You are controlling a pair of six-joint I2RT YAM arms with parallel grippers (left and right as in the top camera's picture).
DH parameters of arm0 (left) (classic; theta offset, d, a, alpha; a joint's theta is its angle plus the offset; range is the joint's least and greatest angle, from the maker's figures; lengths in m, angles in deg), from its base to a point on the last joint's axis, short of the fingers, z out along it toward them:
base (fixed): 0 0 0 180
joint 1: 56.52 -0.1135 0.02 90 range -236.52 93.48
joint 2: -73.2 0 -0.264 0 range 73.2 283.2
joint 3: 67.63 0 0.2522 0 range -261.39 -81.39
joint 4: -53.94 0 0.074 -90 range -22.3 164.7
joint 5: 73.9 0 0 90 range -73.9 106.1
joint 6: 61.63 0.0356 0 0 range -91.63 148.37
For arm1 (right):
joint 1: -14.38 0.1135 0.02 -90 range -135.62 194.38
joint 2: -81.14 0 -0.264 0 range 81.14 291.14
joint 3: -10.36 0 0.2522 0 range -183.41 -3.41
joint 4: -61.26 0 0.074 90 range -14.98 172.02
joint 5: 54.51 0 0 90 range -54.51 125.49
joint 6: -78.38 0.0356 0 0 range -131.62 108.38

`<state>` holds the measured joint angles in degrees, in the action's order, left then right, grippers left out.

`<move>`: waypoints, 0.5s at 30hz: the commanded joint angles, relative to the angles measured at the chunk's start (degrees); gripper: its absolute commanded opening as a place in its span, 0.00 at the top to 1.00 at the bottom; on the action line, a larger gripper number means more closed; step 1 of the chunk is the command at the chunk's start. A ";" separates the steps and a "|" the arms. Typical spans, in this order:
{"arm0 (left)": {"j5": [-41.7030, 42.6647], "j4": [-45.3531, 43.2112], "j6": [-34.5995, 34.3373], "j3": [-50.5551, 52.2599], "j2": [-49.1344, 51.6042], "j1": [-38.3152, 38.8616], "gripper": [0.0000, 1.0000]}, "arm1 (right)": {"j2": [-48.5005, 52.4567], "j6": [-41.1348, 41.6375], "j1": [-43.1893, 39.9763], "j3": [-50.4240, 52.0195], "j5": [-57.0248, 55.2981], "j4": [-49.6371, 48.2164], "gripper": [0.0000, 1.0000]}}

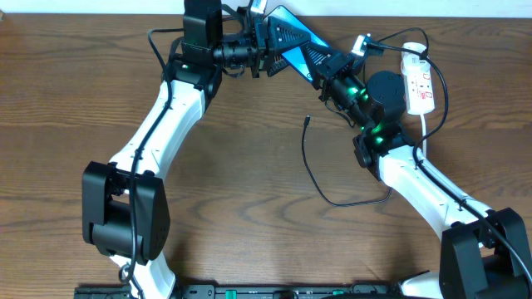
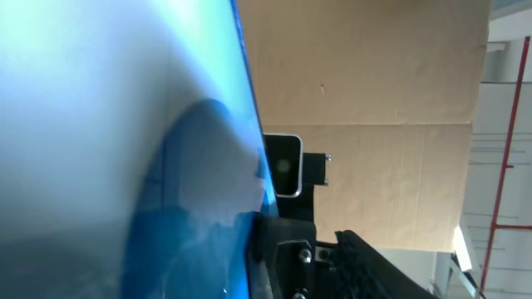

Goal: Plug charger to phone and switch on socket
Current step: 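Hold the phone steady between both grippers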

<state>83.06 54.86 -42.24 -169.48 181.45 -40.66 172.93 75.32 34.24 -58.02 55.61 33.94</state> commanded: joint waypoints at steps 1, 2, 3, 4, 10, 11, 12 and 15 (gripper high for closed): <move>-2.51 -0.96 3.02 -1.14 -0.66 0.90 0.55 | -0.17 -1.92 2.03 -0.94 6.36 0.70 0.98; -2.56 -0.98 3.43 -1.14 -0.66 0.90 0.55 | -0.17 -1.99 1.99 -0.94 6.36 0.87 0.99; -2.71 -0.98 3.87 -1.14 -0.66 0.85 0.56 | -0.17 -2.45 1.99 -0.94 6.40 1.16 0.98; -2.75 -0.96 4.22 -1.14 -0.66 0.81 0.57 | -0.17 -3.23 1.92 -0.94 6.60 1.46 0.98; -3.41 -1.01 4.42 -1.14 -0.66 -0.09 0.68 | -0.17 -6.58 1.95 -0.94 8.83 2.91 0.98; -3.43 -0.98 4.42 -1.14 -0.66 -0.09 0.71 | -0.17 -6.95 1.99 -0.94 9.05 3.23 0.98; -3.43 -0.98 4.42 -1.14 -0.66 -0.09 0.74 | -0.17 -7.52 2.05 -0.94 9.35 3.48 0.98; -3.65 -0.98 4.39 -1.16 -0.66 -0.09 0.78 | -0.17 -8.39 2.16 -0.94 10.29 3.54 0.99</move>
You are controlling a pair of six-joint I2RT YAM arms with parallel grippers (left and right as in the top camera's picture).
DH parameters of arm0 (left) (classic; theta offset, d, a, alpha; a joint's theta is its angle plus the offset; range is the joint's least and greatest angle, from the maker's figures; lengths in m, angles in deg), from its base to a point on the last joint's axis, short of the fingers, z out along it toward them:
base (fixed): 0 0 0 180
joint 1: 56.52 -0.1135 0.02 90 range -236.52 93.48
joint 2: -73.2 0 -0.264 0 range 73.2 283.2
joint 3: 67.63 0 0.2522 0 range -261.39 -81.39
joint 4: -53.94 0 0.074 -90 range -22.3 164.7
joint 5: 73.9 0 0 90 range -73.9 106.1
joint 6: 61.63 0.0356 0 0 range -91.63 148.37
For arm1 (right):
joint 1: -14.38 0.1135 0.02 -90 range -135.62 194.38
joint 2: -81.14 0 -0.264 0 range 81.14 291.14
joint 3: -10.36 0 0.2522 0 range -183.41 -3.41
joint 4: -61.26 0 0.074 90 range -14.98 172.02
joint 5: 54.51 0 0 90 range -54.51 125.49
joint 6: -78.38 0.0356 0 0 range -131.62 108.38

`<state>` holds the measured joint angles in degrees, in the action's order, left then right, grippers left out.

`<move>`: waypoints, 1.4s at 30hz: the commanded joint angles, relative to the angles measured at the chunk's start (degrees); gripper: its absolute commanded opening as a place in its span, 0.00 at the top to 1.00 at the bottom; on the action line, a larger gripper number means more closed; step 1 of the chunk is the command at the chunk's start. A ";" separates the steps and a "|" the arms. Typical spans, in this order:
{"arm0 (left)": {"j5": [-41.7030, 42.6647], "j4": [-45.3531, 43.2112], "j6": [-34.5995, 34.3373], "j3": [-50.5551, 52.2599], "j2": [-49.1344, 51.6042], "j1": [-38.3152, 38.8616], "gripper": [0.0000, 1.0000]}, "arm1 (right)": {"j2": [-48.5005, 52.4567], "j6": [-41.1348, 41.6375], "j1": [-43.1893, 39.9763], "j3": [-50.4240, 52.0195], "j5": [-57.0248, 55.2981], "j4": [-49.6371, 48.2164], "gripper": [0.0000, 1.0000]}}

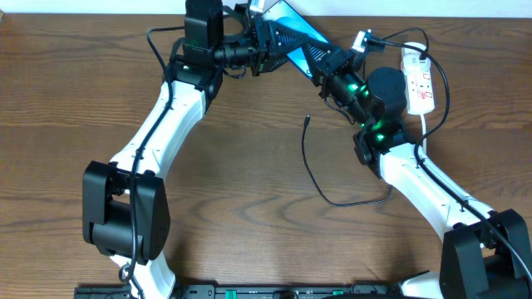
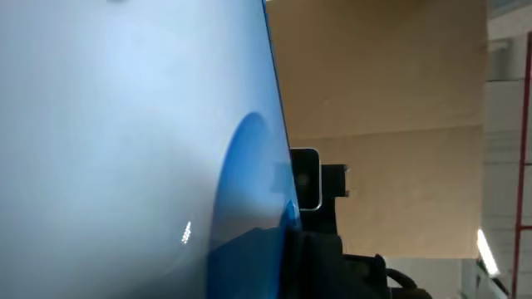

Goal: Plug charger to phone and switch on socket
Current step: 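Hold the phone steady between both grippers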

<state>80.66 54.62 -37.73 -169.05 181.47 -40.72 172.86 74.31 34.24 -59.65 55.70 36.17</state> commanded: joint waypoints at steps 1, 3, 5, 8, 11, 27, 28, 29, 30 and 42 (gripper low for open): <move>-1.25 -0.76 -0.11 -1.57 -0.68 -0.02 0.79 | -0.11 -7.41 2.23 0.70 10.40 1.38 0.98; -1.25 -0.74 -0.11 -1.57 -0.68 -0.02 0.81 | -0.11 -7.43 2.25 0.70 10.93 1.38 0.99; -1.44 -0.74 -0.11 -1.57 -0.68 -0.02 0.87 | -0.11 -7.43 2.27 0.70 12.00 1.38 0.99; -2.29 -0.72 -0.11 -1.57 -0.68 -0.02 0.92 | -0.11 -7.41 2.27 0.70 13.22 1.38 0.99; -2.75 -0.76 -0.13 -1.57 -0.68 -0.11 0.92 | -0.11 -7.41 2.27 0.70 14.08 1.38 0.99; -2.95 -1.01 -1.66 -1.60 -0.68 -3.67 0.66 | -0.11 -7.85 2.23 0.70 14.82 3.54 0.99; -3.15 -1.01 -1.66 -1.60 -0.68 -3.67 0.62 | -0.11 -7.85 2.21 0.70 14.84 3.54 0.99; -3.21 -1.01 -1.66 -1.57 -0.68 -3.67 0.58 | -0.11 -7.85 2.21 0.70 14.91 3.56 0.99; -3.41 -1.11 -1.68 -1.60 -0.68 -3.67 0.53 | -0.11 -7.87 2.21 0.70 14.93 3.58 0.99; -3.80 -1.36 -1.33 -1.60 -0.68 -3.61 0.47 | -0.11 -7.78 2.45 0.70 15.13 3.85 0.99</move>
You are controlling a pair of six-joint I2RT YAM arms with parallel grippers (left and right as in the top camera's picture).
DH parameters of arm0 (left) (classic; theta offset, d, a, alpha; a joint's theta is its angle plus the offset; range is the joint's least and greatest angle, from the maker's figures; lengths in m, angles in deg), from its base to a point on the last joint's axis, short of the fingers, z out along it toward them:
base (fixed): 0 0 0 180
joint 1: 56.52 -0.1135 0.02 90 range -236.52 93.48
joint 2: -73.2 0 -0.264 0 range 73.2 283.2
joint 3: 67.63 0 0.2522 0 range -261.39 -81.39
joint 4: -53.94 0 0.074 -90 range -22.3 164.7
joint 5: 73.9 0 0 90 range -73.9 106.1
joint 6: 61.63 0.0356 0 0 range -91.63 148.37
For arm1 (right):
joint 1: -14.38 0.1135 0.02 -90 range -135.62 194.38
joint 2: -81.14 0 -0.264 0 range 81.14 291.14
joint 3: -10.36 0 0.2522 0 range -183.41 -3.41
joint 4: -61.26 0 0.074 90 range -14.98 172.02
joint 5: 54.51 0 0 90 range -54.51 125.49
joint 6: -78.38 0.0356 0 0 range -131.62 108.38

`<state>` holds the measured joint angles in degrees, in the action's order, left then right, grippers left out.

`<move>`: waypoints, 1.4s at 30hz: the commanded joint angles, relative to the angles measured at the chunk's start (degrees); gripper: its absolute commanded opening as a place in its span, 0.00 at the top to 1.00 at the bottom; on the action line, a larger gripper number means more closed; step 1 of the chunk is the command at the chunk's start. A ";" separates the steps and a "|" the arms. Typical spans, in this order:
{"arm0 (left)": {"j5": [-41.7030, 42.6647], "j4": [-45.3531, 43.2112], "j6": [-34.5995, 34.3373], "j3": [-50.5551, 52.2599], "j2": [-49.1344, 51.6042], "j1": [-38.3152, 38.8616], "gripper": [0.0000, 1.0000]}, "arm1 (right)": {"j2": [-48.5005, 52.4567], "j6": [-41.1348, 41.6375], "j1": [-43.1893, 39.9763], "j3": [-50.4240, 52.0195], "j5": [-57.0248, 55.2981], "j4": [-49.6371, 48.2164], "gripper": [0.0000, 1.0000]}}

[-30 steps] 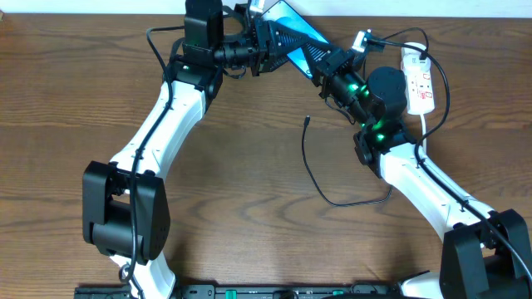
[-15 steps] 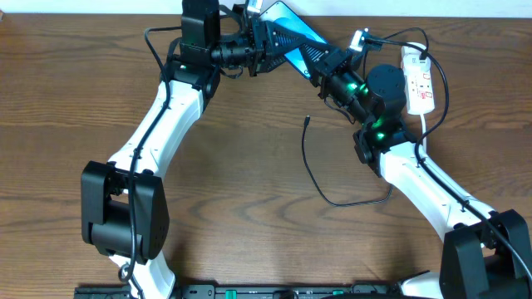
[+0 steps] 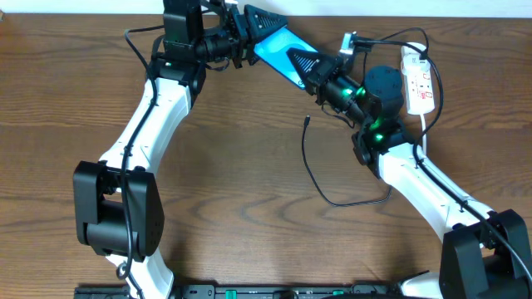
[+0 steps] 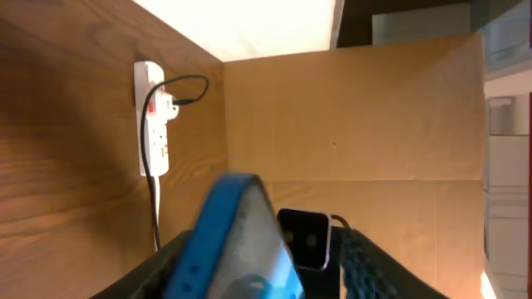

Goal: Plug charger to phone and switch on socket
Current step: 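Hold the phone steady between both grippers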

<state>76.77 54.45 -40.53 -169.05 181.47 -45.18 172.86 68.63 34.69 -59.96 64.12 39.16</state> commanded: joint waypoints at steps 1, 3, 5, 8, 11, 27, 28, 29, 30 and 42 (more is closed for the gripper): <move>0.09 -1.18 1.86 -1.60 -0.68 0.85 0.48 | -0.11 -2.10 2.12 1.01 6.71 0.74 0.99; 0.09 -0.66 2.56 -1.60 -0.68 1.01 0.50 | -0.11 -1.90 2.43 1.01 6.38 0.70 0.99; 0.13 0.35 2.73 -1.60 -0.68 1.25 0.50 | -0.11 -1.46 2.64 1.01 5.42 0.70 0.99; 0.50 1.01 2.71 -1.60 -0.68 1.33 0.50 | -0.11 -1.46 2.49 1.01 4.02 0.70 0.99; 0.79 0.92 2.69 -1.60 -0.68 1.31 0.50 | -0.11 -1.46 1.33 1.01 3.91 0.44 0.99; 0.76 0.90 -6.36 -1.60 -0.68 1.20 0.45 | -0.11 0.50 -3.23 1.01 2.51 -6.05 0.99; 0.79 0.90 -6.40 -1.60 -0.68 1.14 0.45 | -0.11 0.52 -3.23 1.01 2.47 -7.48 0.99; 0.79 0.92 -6.40 -1.60 -0.68 1.03 0.45 | -0.11 0.57 -3.23 1.01 2.36 -8.09 0.99; 0.81 0.92 -6.40 -1.60 -0.68 0.85 0.45 | -0.13 0.72 -3.23 1.01 2.34 -8.48 0.99; 2.82 0.90 -4.59 -1.60 -0.68 -0.11 0.45 | -0.11 1.20 -5.38 1.01 1.20 -3.65 0.99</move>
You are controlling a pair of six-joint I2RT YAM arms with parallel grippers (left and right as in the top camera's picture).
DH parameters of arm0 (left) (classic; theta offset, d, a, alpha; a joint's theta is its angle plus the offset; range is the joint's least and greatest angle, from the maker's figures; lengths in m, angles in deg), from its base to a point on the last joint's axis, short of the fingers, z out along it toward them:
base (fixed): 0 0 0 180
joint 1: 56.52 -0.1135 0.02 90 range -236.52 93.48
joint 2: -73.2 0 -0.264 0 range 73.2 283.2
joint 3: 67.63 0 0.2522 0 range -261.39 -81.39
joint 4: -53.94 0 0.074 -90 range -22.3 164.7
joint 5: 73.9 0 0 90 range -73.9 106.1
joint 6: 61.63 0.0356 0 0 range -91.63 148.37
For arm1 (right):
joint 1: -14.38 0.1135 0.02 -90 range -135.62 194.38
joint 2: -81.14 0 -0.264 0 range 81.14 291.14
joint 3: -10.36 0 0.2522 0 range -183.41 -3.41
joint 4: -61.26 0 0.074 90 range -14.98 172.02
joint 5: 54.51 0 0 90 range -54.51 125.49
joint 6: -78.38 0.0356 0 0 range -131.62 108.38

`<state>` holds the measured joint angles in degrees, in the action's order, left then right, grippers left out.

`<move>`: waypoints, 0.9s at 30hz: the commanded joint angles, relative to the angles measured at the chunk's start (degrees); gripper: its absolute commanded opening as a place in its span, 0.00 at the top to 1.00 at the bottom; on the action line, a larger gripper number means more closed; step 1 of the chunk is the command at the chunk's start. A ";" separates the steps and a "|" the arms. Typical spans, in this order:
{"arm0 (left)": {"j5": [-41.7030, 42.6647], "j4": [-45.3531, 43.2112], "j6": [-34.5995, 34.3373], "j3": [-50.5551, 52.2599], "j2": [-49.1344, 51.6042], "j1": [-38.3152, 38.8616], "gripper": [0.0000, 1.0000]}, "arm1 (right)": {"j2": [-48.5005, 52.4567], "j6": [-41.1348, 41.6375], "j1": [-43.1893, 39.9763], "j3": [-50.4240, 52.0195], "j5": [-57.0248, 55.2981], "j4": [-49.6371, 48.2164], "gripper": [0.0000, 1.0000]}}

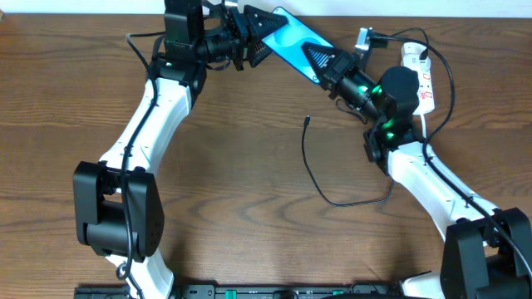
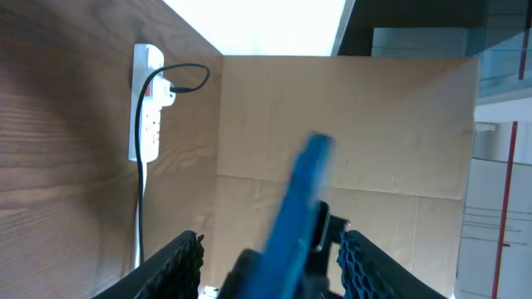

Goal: Plug charger to phone and switch on socket

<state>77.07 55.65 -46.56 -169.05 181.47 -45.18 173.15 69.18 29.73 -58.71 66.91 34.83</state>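
The blue phone (image 1: 293, 36) hangs above the table's far edge, held up between both arms. My right gripper (image 1: 329, 61) is shut on its right end. Just to the left, my left gripper (image 1: 254, 36) stands open, its jaws wide on either side of the phone's left end. In the left wrist view the phone (image 2: 301, 203) shows edge-on and blurred between the two black fingers (image 2: 184, 259), touching neither. The black charger cable (image 1: 320, 187) lies loose on the wood, its free plug (image 1: 307, 121) pointing away from me. The white socket strip (image 1: 418, 76) lies at the far right.
A plug with a black lead sits in the socket strip (image 2: 146, 108), and the lead loops behind my right arm. A brown cardboard wall (image 2: 349, 124) stands beyond the table's far edge. The wooden table (image 1: 233, 191) is bare around the cable.
The phone has shifted right and turned edge-on to the left wrist camera, its left end now less deep between the left jaws. My right arm has drawn back to the right. My left arm stays put.
At first both grippers met at the phone near the far edge, and the phone's face filled the left wrist view. Later my left arm had swung left, with only the phone's end between its spread fingers. Now the right gripper alone carries the phone.
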 commanded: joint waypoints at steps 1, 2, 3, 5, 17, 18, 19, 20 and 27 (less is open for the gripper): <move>3.15 -0.28 2.36 -1.60 -0.68 -0.04 0.45 | -0.39 1.09 -0.31 -0.24 -2.34 1.46 0.99; 3.89 -0.26 3.39 -1.60 -0.68 0.11 0.45 | -0.39 2.08 -0.11 -0.24 -3.10 2.64 0.99; 4.44 -0.24 4.20 -1.60 -0.68 0.24 0.45 | -0.39 2.99 0.15 -0.24 -3.98 3.39 0.99; 5.27 -0.26 5.75 -1.60 -0.68 0.61 0.45 | -0.39 3.74 0.70 -0.24 -5.49 3.56 0.99; 7.98 -0.24 8.46 -1.60 -0.68 0.96 0.45 | -0.37 13.35 6.27 -0.24 -16.31 4.15 0.98; 8.50 -0.24 8.90 -1.60 -0.68 0.96 0.45 | -0.37 13.49 6.95 -0.24 -17.11 4.61 0.98; 9.16 -0.24 8.96 -1.60 -0.68 0.96 0.45 | -0.37 13.49 7.63 -0.24 -17.94 5.14 0.99; 9.70 -0.24 8.96 -1.60 -0.68 0.96 0.45 | -0.37 13.44 8.28 -0.24 -18.80 5.55 0.98; 12.98 -0.26 6.84 -1.60 -0.68 0.96 0.45 | -0.37 11.72 11.93 -0.24 -22.58 8.26 0.98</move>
<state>84.61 56.81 -39.39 -169.05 181.77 -45.18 172.38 82.40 39.02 -58.85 44.47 41.48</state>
